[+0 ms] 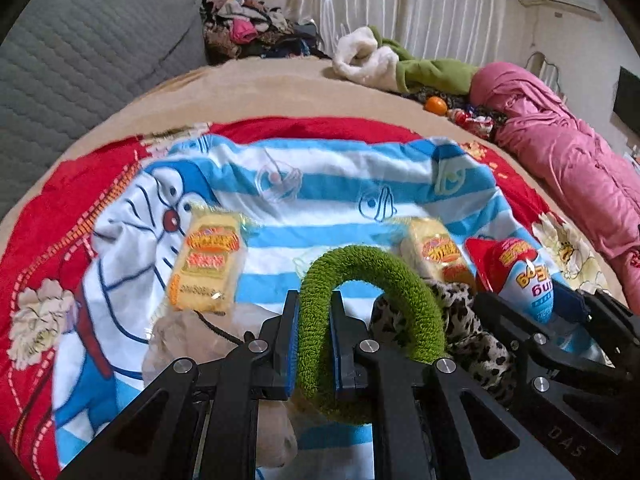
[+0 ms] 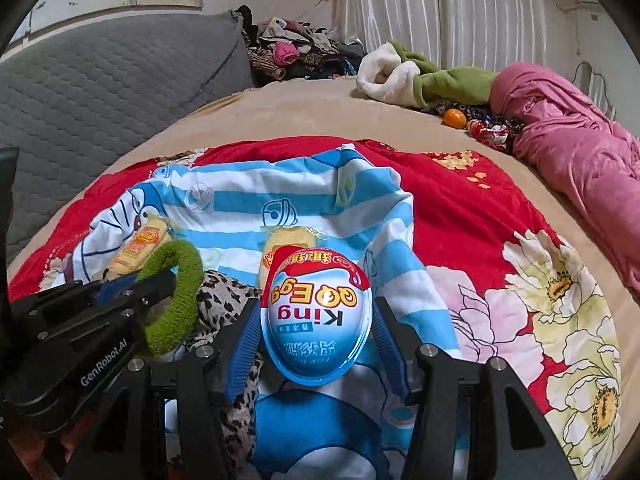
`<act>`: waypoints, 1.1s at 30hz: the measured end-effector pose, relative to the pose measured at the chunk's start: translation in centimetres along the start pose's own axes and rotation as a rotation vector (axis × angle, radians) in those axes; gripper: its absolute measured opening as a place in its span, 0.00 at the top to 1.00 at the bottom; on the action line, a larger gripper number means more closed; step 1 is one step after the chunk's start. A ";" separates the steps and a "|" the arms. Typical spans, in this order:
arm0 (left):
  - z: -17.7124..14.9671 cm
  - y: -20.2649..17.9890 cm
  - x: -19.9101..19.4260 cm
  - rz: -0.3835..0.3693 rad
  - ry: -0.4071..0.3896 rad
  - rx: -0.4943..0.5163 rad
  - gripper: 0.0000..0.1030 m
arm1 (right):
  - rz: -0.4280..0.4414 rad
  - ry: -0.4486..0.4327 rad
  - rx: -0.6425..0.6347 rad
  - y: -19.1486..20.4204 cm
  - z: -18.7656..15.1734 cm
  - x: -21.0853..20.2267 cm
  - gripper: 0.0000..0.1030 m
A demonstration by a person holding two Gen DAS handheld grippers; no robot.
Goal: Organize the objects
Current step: 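Carry the ring and egg over the striped cloth in the tray, then lower the ring and egg onto the striped cloth and open both grippers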
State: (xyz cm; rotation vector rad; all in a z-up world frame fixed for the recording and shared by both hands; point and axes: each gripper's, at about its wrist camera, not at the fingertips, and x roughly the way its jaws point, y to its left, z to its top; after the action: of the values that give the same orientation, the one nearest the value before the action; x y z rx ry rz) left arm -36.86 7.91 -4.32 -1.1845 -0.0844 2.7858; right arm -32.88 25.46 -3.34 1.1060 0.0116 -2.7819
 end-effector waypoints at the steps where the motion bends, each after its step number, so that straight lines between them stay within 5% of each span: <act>1: -0.1 0.0 0.2 0.003 0.002 -0.002 0.87 | -0.001 -0.003 0.000 0.0 0.0 0.0 0.47; 18: -0.8 -0.7 1.1 0.043 0.026 0.037 0.77 | -0.018 -0.003 -0.002 -0.1 -0.6 0.8 0.46; 20: -0.8 -0.6 0.9 0.042 0.026 0.038 0.73 | -0.016 -0.004 0.003 -0.3 -0.6 0.7 0.46; 24: -0.9 -0.7 0.7 0.050 0.023 0.046 0.49 | -0.017 -0.002 0.010 -0.4 -0.6 0.4 0.46; 33: -1.0 -0.9 0.1 0.076 0.020 0.068 0.39 | -0.004 0.004 0.022 -0.4 -0.7 0.0 0.42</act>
State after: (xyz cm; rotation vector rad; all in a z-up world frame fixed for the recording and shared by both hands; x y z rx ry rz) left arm -36.20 8.86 -4.99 -1.2242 0.0580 2.8164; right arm -32.46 25.92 -3.86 1.1176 -0.0170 -2.7903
